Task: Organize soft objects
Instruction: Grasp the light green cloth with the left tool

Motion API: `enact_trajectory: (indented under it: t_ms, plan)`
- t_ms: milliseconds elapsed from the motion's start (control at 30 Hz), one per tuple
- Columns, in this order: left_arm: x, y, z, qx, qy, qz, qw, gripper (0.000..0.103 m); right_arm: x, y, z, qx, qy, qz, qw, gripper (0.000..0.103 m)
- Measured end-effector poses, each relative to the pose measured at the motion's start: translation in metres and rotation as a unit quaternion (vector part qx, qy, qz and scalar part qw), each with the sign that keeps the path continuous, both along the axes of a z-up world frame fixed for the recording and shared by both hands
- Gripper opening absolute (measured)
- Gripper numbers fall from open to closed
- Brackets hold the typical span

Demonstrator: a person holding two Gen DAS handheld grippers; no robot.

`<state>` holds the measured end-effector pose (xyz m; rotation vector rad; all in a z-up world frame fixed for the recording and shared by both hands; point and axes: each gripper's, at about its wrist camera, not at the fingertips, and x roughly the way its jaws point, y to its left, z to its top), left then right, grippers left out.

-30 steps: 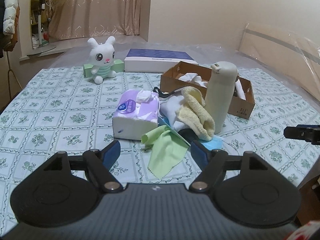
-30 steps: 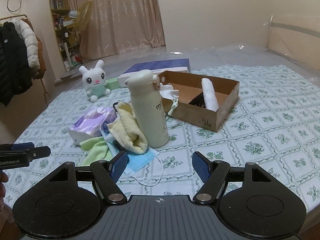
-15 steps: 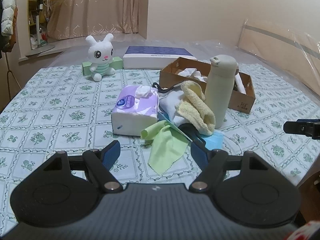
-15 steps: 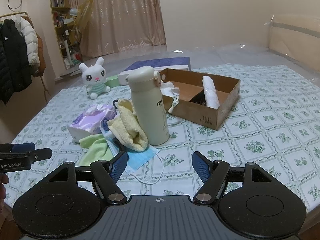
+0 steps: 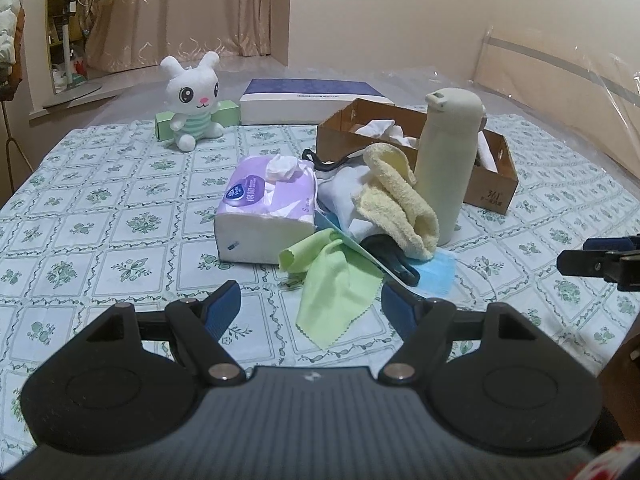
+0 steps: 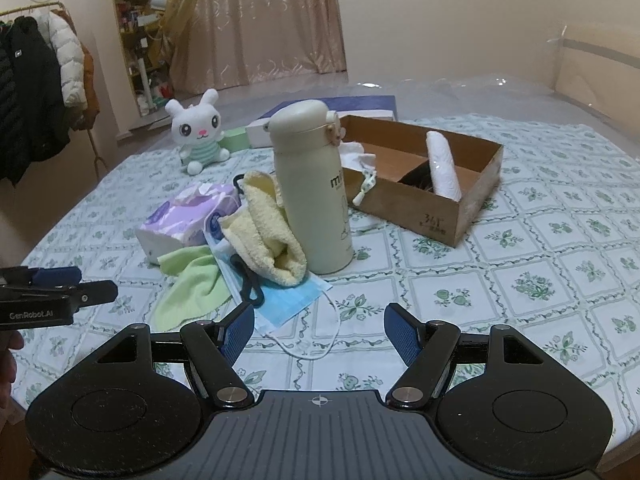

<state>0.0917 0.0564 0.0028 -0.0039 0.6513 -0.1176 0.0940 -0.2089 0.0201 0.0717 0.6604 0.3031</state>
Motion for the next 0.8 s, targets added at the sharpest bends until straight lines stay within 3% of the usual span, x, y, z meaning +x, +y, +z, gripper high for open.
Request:
enact_trajectory:
  t_ms: [800]
  plan:
    - [0.065,-0.011,-0.051,0.061,0.013,-0.091,0.9939,0.071,0.050,0.026,-0.028,-0.018,0.017,0.023,0.999,0.072]
